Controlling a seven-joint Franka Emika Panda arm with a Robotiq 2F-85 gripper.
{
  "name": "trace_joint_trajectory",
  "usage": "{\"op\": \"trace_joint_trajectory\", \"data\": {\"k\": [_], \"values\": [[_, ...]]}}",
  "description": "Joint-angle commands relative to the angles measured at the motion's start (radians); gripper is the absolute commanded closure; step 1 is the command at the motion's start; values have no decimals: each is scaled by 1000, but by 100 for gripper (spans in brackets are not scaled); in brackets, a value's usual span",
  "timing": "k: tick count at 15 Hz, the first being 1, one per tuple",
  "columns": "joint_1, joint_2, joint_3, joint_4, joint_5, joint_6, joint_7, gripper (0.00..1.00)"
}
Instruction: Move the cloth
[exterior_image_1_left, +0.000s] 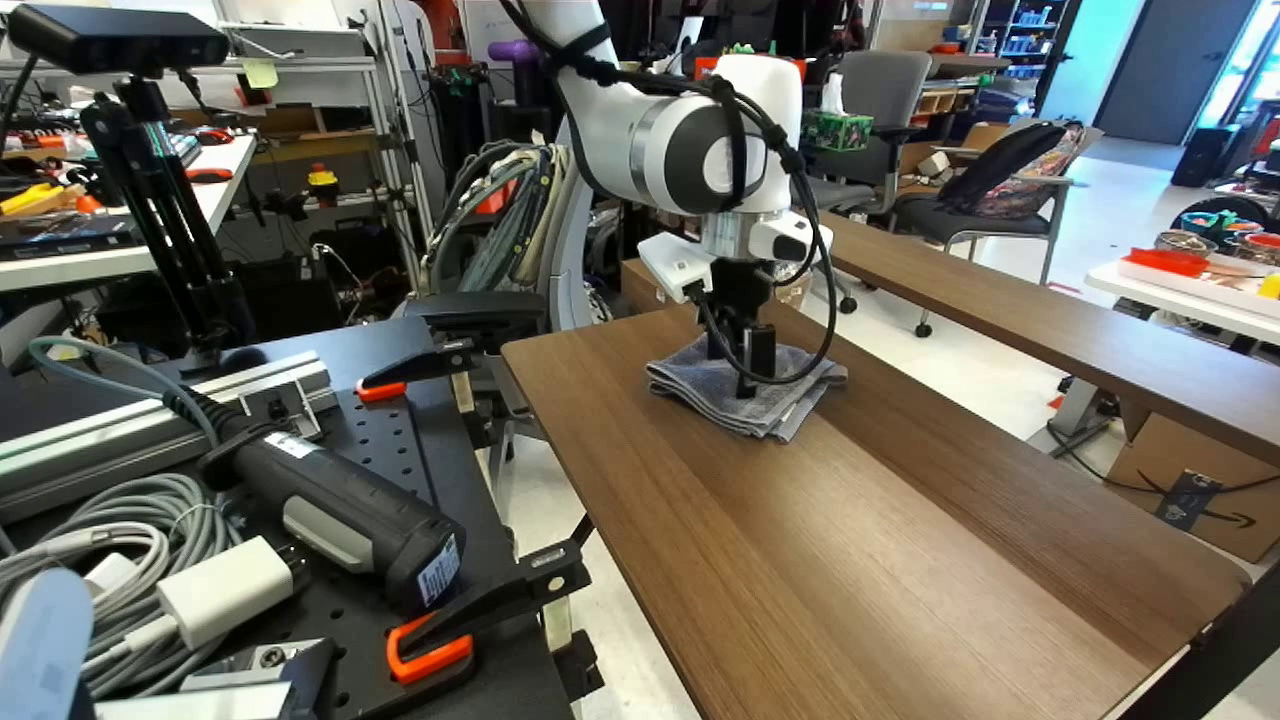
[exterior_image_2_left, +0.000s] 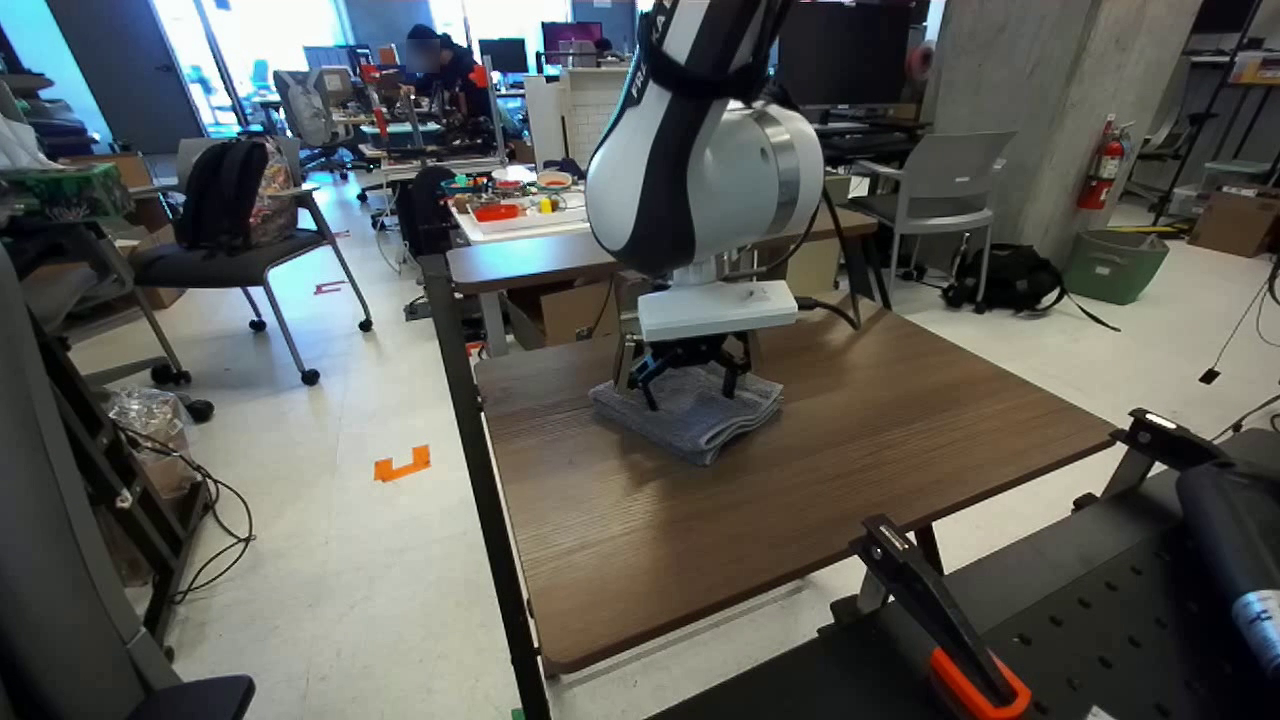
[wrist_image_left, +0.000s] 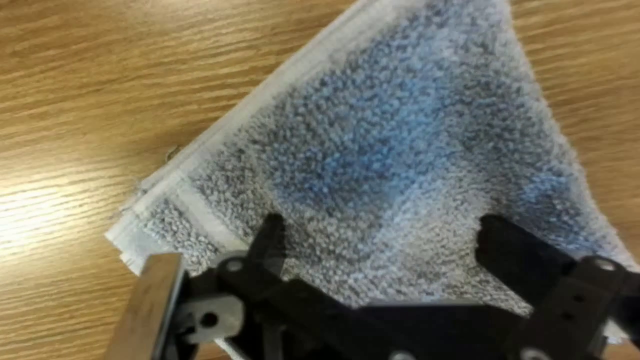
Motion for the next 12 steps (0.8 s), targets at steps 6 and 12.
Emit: {"op": "trace_joint_trajectory", "data": {"k": [6, 12], "values": [[-47, -207, 34, -246, 19, 131, -32, 0], [-60, -181, 19, -206, 7, 106, -22, 0]]}}
